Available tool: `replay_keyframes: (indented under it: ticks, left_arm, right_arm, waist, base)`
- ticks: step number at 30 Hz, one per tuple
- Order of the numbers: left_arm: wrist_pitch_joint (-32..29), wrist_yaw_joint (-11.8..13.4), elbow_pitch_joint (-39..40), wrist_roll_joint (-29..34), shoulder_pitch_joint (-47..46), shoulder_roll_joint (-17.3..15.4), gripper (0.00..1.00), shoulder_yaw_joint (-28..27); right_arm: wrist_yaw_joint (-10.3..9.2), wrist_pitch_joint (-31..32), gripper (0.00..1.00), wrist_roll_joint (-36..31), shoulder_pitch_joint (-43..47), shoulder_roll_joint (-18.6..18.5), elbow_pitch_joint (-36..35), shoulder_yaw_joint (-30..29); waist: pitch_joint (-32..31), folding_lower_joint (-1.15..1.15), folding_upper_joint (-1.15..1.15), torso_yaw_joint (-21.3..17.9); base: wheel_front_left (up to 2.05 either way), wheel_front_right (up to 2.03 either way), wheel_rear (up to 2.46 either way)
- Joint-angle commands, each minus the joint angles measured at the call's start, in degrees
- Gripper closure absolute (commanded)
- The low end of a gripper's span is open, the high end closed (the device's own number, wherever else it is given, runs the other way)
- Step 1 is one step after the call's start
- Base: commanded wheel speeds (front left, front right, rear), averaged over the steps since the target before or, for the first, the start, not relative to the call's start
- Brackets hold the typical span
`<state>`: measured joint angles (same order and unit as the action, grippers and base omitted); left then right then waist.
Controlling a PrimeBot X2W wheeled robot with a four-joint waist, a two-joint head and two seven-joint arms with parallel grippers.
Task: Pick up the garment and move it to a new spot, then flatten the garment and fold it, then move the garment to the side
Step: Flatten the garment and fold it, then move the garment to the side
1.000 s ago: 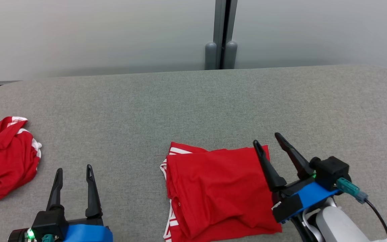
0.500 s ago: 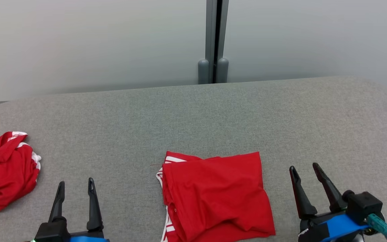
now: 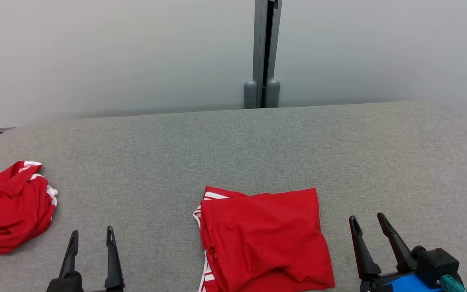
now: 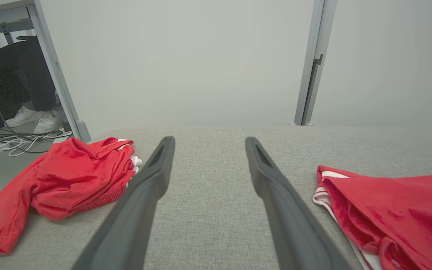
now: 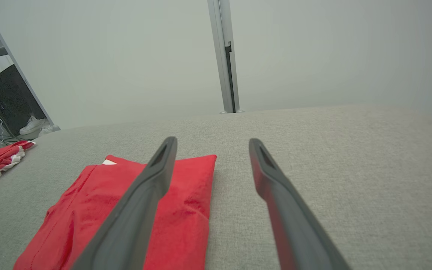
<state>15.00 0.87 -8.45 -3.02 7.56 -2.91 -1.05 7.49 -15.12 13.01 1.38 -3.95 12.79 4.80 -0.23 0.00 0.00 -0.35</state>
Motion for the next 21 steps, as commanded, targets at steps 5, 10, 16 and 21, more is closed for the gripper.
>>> replay_keyframes:
  ticks: [5, 10, 16, 21]
  left_arm:
    - [0.24, -0.23, 0.13, 0.12, 0.35, 0.03, 0.00, -0.27]
    - [0.24, -0.15, 0.09, 0.12, 0.24, 0.03, 0.00, -0.39]
    - [0.24, -0.20, 0.07, 0.15, 0.08, 0.03, 0.00, -0.47]
    - [0.24, -0.32, -0.12, 0.25, -0.24, 0.03, 0.00, -0.68]
  right_arm:
    - [0.01, -0.01, 0.00, -0.90, 0.82, 0.36, -0.02, -0.64]
    - [0.01, -0.01, 0.00, -1.07, 0.63, 0.51, 0.34, -0.75]
    - [0.01, -0.01, 0.00, -1.20, 0.57, 0.61, 0.67, -0.73]
    - [0.01, -0.01, 0.00, -1.40, 0.69, 0.71, 0.90, -0.69]
  waist:
    - [-0.15, 0.00, 0.00, 0.23]
    - [-0.16, 0.00, 0.00, 0.19]
    - [0.00, 0.00, 0.00, 0.06]
    - [0.06, 0.00, 0.00, 0.10]
  base:
    - [0.00, 0.00, 0.00]
    - [0.00, 0.00, 0.00]
    - [0.00, 0.00, 0.00]
    - [0.00, 0.00, 0.00]
